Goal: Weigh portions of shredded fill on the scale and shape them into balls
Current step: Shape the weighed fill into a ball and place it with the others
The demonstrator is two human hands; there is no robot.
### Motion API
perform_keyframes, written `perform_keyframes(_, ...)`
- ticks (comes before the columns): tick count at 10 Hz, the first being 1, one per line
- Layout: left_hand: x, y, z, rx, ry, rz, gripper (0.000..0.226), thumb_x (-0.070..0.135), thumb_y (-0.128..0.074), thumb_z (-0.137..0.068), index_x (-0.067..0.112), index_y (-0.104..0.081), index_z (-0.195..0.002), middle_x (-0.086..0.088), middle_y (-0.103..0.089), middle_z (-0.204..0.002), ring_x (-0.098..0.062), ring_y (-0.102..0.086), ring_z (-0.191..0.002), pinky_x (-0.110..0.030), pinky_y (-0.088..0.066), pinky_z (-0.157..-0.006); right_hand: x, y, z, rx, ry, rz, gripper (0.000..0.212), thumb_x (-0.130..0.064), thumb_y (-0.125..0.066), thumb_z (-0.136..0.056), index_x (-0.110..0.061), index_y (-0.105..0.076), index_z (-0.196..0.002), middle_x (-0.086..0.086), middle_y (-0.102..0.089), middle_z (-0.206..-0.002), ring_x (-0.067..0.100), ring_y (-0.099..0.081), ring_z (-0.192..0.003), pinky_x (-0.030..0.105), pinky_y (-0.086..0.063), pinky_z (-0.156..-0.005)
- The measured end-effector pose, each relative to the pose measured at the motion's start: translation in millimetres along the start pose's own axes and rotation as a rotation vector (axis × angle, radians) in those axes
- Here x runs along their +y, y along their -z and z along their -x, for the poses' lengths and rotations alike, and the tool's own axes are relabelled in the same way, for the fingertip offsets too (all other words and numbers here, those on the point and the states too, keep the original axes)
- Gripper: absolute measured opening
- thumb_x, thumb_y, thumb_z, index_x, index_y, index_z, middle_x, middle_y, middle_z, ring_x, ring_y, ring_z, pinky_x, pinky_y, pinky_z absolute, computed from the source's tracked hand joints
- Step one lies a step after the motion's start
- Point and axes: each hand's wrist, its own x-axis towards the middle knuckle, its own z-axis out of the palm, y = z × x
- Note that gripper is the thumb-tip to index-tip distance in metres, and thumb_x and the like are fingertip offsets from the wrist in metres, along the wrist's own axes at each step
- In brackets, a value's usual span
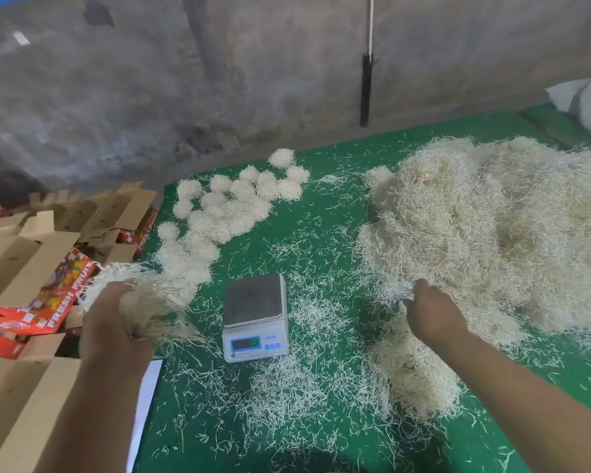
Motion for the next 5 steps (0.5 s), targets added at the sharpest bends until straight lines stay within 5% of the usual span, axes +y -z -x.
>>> perform_keyframes(1,-29,-12,32,-0.164,0.043,-0.154,0.059,-0.008,-0.079,-0.074,0.012,-0.062,-0.127,-0.019,-0.070,-0.113,-0.012,-0.073,-0.085,-0.033,-0.065,-0.070,-29,7,5,-0.118,-0.087,0.024,0.106,-0.019,-0.072,-0.095,-0.015,0.004,-0.168,0.024,-0.024,-0.168,0.046,-0.035,-0.150,0.061,-0.042,-0.118)
perform_keyframes(2,-48,-39,51,-0.242,0.167,-0.100,0.052,-0.019,-0.071,-0.082,0.029,-0.063,-0.099,-0.005,-0.073,-0.089,-0.006,-0.075,-0.080,-0.018,-0.058,-0.052,-77,5,35,-0.243,0.136,-0.309,0.113,-0.053,-0.074,-0.091,-0.030,0.005,-0.169,0.007,-0.006,-0.177,0.036,-0.018,-0.161,0.057,-0.027,-0.127)
perform_keyframes(3,-63,-56,51,-0.244,0.078,-0.020,0.013,0.009,-0.058,-0.102,0.019,-0.067,-0.101,0.000,-0.075,-0.081,-0.011,-0.077,-0.074,-0.027,-0.062,-0.057,-120,3,84,-0.661,0.081,-1.012,0.075,-0.080,-0.056,-0.089,-0.050,-0.038,-0.155,0.002,-0.042,-0.165,0.028,-0.055,-0.141,0.058,-0.039,-0.121)
perform_keyframes(4,-81,-65,56,-0.259,0.110,-0.115,0.022,-0.005,-0.063,-0.097,0.009,-0.064,-0.114,-0.010,-0.068,-0.092,-0.007,-0.070,-0.066,-0.024,-0.061,-0.058,-150,6,113,-0.893,-0.114,-1.679,0.052,-0.074,-0.046,-0.097,-0.039,-0.062,-0.131,0.012,-0.076,-0.127,0.033,-0.072,-0.119,0.055,-0.048,-0.115)
perform_keyframes(5,-108,-62,69,-0.215,0.070,-0.135,0.034,-0.002,-0.064,-0.096,0.018,-0.064,-0.124,-0.005,-0.071,-0.106,-0.004,-0.072,-0.082,-0.023,-0.061,-0.066,-170,15,123,-0.940,-0.229,-1.858,0.061,-0.073,-0.035,-0.103,-0.035,-0.078,-0.122,0.003,-0.078,-0.123,0.020,-0.074,-0.117,0.038,-0.061,-0.097)
